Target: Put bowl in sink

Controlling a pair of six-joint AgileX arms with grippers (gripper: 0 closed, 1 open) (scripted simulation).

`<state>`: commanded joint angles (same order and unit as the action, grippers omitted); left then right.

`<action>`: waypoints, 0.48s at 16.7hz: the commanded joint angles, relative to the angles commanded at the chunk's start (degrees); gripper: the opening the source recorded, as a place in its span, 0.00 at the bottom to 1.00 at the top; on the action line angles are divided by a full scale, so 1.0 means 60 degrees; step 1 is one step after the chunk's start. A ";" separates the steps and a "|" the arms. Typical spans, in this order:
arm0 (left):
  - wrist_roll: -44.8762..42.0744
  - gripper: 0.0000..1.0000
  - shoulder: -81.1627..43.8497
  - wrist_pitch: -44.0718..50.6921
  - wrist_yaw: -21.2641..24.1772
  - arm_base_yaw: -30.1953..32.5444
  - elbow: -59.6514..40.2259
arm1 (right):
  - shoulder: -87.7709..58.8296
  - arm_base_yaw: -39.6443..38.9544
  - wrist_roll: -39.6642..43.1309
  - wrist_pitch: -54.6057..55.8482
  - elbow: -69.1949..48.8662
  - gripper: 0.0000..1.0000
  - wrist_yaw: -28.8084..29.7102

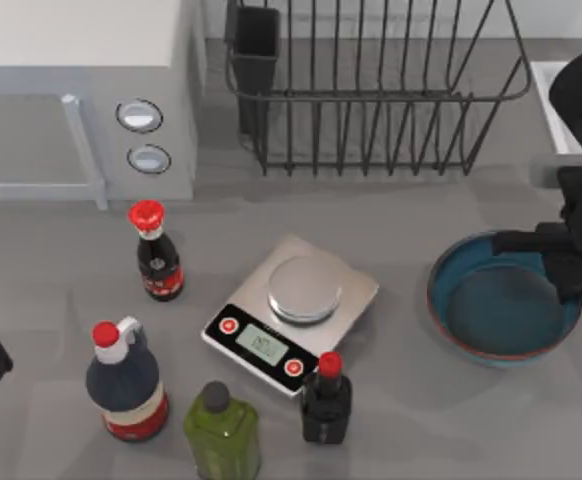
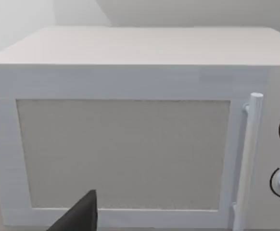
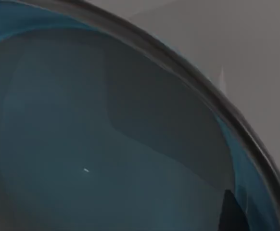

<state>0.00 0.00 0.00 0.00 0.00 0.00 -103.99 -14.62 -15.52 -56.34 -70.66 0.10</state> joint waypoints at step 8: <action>0.0000 1.00 0.0000 0.0000 0.0000 0.0000 0.0000 | 0.0913 0.0048 0.0069 -0.3870 -0.2864 0.00 -0.0002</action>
<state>0.00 0.00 0.00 0.00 0.00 0.00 -98.51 -14.34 -15.10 -79.56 -87.85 0.09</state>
